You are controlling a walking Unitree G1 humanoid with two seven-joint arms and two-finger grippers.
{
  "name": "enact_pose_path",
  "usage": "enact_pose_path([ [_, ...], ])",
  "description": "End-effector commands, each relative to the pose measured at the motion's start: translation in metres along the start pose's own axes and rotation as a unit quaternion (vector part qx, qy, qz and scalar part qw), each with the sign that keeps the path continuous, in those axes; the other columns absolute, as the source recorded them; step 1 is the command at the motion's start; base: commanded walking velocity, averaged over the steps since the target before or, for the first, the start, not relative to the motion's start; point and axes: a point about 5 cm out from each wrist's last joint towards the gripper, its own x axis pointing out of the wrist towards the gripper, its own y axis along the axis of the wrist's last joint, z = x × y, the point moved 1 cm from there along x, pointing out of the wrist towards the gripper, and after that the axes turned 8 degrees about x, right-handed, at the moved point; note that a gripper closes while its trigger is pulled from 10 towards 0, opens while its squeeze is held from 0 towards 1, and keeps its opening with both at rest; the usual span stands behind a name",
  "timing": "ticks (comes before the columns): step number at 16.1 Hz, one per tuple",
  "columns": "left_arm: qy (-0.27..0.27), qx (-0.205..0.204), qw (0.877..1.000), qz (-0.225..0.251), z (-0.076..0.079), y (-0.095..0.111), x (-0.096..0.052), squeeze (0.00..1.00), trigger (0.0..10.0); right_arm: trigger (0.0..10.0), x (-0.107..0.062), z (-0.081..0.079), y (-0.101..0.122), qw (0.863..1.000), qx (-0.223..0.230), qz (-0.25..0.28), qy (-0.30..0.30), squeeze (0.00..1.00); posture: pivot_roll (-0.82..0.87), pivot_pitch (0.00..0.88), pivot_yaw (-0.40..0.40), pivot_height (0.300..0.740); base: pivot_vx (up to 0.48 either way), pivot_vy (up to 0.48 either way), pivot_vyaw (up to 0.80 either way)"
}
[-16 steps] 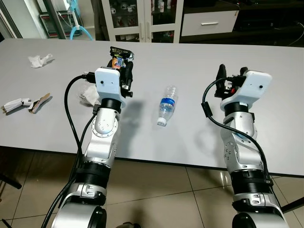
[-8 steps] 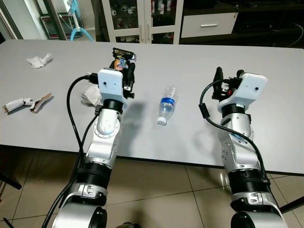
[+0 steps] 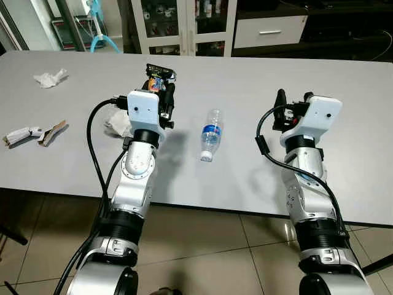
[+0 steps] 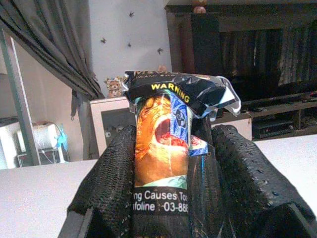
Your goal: Picking trash to rubbish bin
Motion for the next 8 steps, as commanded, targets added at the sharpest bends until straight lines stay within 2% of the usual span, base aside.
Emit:
enact_pose_path([
  [1,0.007,0.004,1.0,-0.003,-0.0026,-0.0022,-0.0012,0.0,10.0,10.0,0.0046,-0.0063,0.005,1.0,-0.004,0.009,0.008,0.0,-0.07,0.059,0.071,0.74,0.0,0.0,0.8],
  [8,0.004,0.007,1.0,-0.003,-0.0032,-0.0023,-0.0012,0.0,10.0,10.0,0.004,-0.0068,0.004,1.0,-0.003,0.007,0.01,0.0,-0.07,0.064,0.075,0.74,0.0,0.0,0.8],
])
